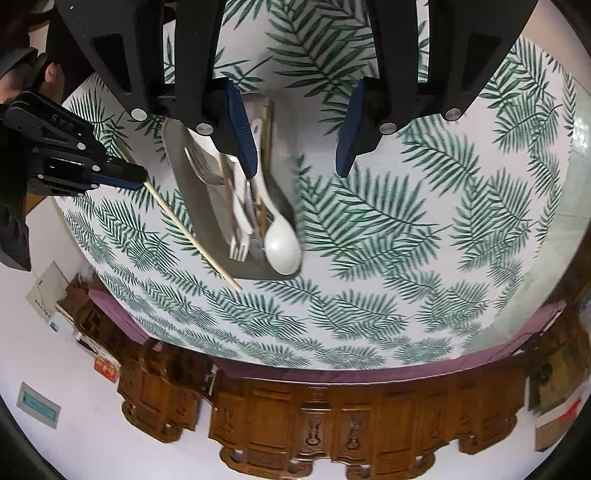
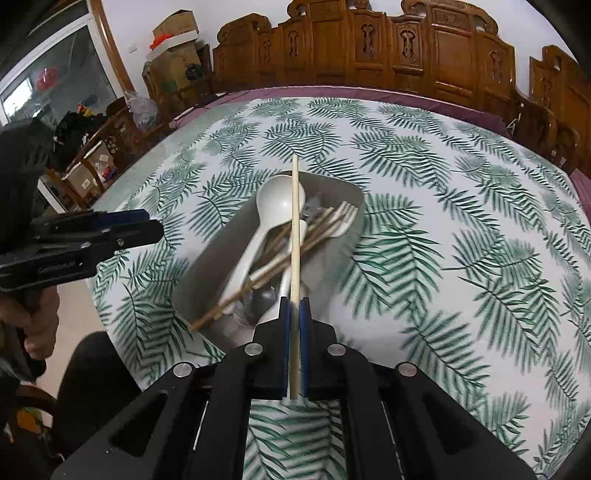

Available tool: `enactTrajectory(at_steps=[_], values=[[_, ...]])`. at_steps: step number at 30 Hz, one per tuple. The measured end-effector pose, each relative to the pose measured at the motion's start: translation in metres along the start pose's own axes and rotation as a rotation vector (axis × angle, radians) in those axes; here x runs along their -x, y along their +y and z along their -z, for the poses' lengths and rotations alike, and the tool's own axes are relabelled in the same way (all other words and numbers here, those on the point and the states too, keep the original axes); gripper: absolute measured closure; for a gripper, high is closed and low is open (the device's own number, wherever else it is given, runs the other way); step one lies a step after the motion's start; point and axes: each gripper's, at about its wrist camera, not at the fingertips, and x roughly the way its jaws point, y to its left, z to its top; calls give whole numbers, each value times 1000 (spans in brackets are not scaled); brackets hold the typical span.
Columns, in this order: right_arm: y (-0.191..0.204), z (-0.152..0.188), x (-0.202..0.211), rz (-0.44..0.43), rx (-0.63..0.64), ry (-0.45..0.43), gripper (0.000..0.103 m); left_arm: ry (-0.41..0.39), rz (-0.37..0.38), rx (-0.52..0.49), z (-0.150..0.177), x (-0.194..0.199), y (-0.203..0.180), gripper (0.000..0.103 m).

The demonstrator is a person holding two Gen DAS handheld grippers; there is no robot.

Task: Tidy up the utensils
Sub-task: 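Lower the dark chopstick into the tray and open the left gripper, then lower the light chopstick into the tray and open the right gripper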

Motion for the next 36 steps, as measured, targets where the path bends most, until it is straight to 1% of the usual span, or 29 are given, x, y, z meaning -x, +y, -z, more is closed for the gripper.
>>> enactTrajectory(at_steps=[9, 17, 28, 36], values=[[12, -14, -28, -21, -50, 38, 97, -17, -14, 19, 3, 13, 21, 61], [10, -18, -47, -24, -113, 69, 97, -17, -17, 30, 7, 16, 29, 61], [13, -18, -61, -3, -127, 84, 97, -16, -20, 24, 10, 18, 28, 61], [18, -17, -70, -11, -114, 87, 96, -16, -21, 21, 10, 20, 26, 61]])
